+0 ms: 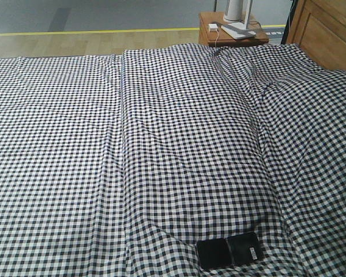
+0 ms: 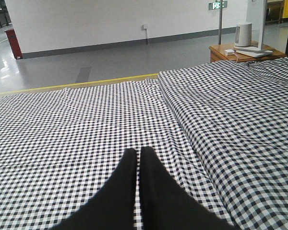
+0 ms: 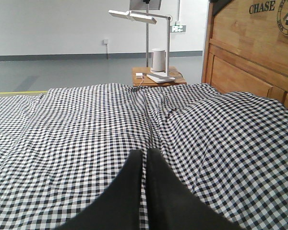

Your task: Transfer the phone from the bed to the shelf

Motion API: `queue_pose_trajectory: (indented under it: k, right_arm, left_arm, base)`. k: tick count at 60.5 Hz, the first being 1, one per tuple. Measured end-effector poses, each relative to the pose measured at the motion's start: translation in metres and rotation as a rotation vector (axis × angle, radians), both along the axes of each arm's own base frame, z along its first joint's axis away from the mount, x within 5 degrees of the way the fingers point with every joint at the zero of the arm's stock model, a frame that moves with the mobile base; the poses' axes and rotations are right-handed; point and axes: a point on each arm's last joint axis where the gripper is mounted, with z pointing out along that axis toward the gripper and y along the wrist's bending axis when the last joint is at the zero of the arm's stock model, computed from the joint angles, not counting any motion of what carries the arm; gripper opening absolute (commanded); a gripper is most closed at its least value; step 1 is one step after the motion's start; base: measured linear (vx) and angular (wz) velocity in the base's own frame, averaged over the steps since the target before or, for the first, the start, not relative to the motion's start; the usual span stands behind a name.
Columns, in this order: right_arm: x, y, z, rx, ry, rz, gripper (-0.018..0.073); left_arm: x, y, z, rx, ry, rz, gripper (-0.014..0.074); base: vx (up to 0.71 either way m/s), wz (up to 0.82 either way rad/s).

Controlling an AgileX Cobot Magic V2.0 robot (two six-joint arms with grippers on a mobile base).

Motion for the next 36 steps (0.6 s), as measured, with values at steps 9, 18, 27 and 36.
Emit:
queue_pose_trajectory:
  k: [9,18,27,36]
  right_arm:
    - [0.0000,0.0000,0.0000,0.000,0.000,0.000,-0.0003]
    - [0.0000,0.0000,0.0000,0.000,0.000,0.000,-0.0003]
    - [0.0000,0.0000,0.0002,0.000,-0.002,0.000,-0.0003]
    - [0.0001,-0.0002,0.0017,-0.001,-0.019,-0.002,-0.0003]
  left_arm:
    - [0.0000,0.0000,0.0000,0.000,0.000,0.000,0.0001]
    - [0.0000,0.0000,0.0000,0.000,0.000,0.000,0.0001]
    - [0.0000,0.0000,0.0000,0.000,0.000,0.000,0.0001]
    - [0.0000,0.0000,0.0000,0.000,0.000,0.000,0.0001]
  base:
    - [0.00,0.00]
    - [0.00,0.00]
    - [0.00,0.00]
    - [0.00,0.00]
